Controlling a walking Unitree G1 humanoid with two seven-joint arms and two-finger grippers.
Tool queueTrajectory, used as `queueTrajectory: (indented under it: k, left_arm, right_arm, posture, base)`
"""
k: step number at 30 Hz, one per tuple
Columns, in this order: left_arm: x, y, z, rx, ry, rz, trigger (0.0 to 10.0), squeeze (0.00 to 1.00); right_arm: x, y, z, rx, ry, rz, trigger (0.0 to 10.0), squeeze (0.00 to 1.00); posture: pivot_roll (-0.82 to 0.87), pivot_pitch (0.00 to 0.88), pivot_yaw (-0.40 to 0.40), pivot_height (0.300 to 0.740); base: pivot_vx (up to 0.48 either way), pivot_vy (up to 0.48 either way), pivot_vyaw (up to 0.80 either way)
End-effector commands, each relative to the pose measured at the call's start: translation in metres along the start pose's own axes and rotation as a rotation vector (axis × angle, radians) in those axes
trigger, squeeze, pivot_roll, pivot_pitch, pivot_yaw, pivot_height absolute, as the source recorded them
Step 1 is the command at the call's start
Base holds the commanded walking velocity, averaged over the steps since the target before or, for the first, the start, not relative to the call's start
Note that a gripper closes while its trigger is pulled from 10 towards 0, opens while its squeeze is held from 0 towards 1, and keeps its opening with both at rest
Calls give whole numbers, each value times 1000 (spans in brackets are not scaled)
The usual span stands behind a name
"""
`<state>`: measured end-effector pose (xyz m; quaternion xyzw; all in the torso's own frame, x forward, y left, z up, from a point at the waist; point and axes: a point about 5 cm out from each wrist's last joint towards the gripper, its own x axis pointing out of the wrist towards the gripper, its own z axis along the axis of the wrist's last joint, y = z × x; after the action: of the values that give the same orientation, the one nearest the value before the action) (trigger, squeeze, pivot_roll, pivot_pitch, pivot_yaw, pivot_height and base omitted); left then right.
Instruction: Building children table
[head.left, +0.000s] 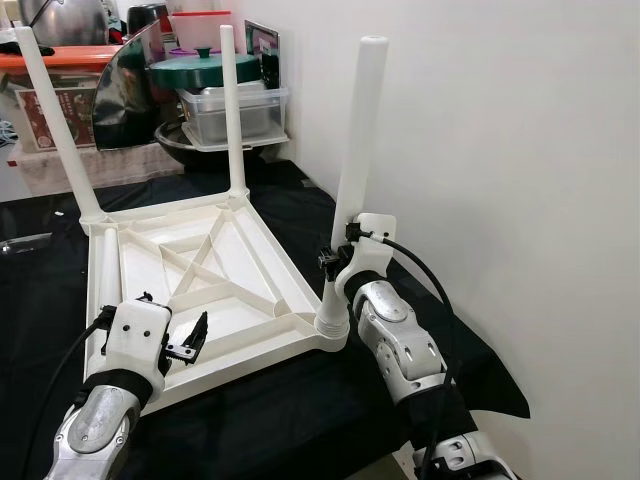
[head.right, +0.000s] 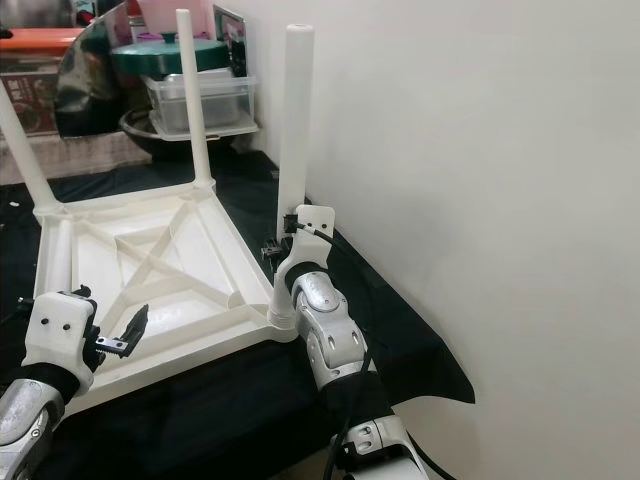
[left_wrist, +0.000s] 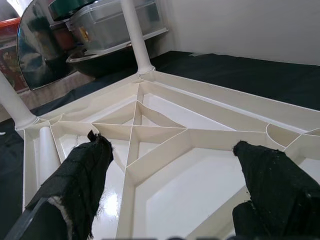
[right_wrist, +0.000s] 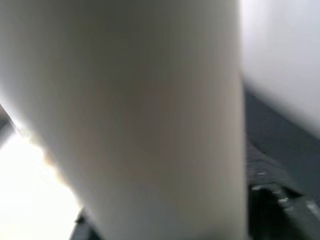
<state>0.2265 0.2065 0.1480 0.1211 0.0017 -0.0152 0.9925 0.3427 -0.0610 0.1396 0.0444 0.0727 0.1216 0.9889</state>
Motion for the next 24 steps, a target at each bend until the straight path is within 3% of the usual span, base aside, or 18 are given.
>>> queueTrajectory:
  k: [1, 6, 11, 12, 15, 16, 17, 18, 19, 24]
  left_arm:
    - [1, -2, -2, 8, 15, -1, 10000, 0]
    - [2, -2, 0, 14, 9, -15, 10000, 0]
    - [4, 1, 0, 24, 6, -17, 10000, 0]
    - [5, 2, 1, 28, 4, -19, 10000, 0]
    - [6, 2, 1, 30, 2, -21, 10000, 0]
    - [6, 2, 2, 31, -1, -26, 10000, 0]
    - [8, 1, 2, 32, -4, -37, 10000, 0]
    - [8, 1, 2, 32, -4, -37, 10000, 0]
    - [9, -1, 2, 33, -7, -46, 10000, 0]
    - [10, -4, 3, 32, -13, -60, 10000, 0]
  right_arm:
    - [-2, -5, -14, 41, 55, -33, 10000, 1000]
    - [-6, 3, 19, 92, -110, 58, 10000, 1000]
    - [-8, -3, 46, 98, -209, 95, 10000, 1000]
    - [-12, -4, 64, 85, -275, 155, 10000, 0]
    - [-16, -5, 76, 73, -319, 201, 10000, 0]
    - [-21, -4, 87, 37, -349, 297, 10000, 0]
    - [-22, -6, 91, -37, -341, 383, 10000, 0]
    - [-22, -6, 91, -37, -341, 383, 10000, 0]
    - [-21, -12, 92, -95, -316, 432, 10000, 0]
    - [-15, -25, 91, -177, -248, 509, 10000, 0]
  posture:
    - [100, 0, -40, 740]
    - [89, 0, -29, 740]
    - [74, 0, -19, 740]
    - [60, 0, -12, 740]
    - [58, 0, -11, 740]
    - [51, 0, -8, 740]
    - [40, 0, -4, 740]
    - [40, 0, -4, 740]
    - [36, 0, -5, 740]
    - [42, 0, -13, 740]
  base:
    - [0, 0, 0]
    - [0, 0, 0]
    - [0, 0, 0]
    - [0, 0, 0]
    - [0, 0, 0]
    - [0, 0, 0]
    - [0, 0, 0]
    - [0, 0, 0]
    - [0, 0, 0]
    - [0, 0, 0]
